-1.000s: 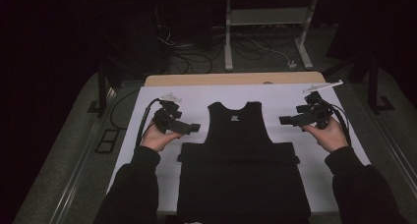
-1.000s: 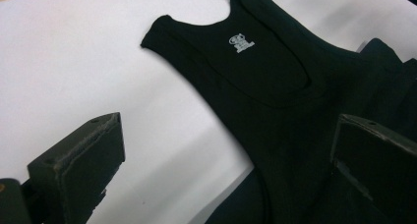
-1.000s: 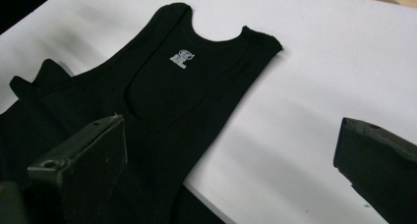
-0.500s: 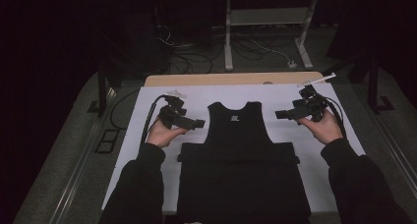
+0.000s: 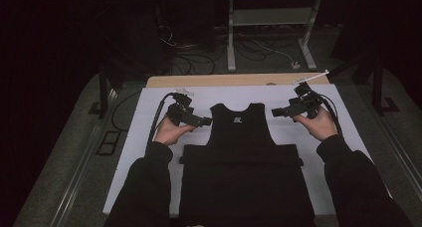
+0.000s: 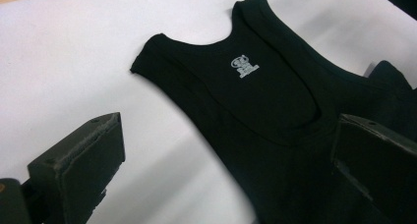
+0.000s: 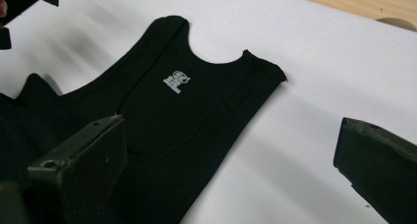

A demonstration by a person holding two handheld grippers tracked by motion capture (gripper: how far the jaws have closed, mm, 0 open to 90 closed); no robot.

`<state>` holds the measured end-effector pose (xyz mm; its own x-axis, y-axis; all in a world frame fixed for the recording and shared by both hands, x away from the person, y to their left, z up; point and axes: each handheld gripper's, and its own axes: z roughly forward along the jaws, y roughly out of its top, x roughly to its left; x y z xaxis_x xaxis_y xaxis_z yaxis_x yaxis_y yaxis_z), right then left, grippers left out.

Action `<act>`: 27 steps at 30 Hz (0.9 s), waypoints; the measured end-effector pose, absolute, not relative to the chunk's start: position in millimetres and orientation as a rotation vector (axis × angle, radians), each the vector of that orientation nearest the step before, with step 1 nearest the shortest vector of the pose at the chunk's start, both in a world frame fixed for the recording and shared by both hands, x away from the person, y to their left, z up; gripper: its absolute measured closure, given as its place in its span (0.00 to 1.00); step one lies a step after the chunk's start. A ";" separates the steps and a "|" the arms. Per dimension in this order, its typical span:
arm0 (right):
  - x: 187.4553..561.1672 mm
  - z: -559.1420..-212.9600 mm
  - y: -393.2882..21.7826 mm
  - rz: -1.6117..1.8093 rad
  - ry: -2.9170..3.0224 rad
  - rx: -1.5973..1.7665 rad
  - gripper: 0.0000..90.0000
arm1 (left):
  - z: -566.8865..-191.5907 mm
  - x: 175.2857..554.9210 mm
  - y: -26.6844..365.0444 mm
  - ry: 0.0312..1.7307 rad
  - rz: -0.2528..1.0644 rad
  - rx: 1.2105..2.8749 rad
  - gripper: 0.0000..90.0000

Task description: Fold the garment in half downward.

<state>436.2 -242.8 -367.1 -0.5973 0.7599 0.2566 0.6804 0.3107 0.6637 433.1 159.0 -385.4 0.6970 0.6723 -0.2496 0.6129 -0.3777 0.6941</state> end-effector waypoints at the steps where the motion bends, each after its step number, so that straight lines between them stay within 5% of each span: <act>1: 437.5 -368.3 -241.8 1.160 2.457 1.360 0.00 | -387.1 435.5 157.6 0.986 0.090 2.093 0.00; 27: 456.9 -393.6 -219.7 1.100 2.518 1.376 0.00 | -414.5 454.7 149.3 1.055 0.030 2.092 0.00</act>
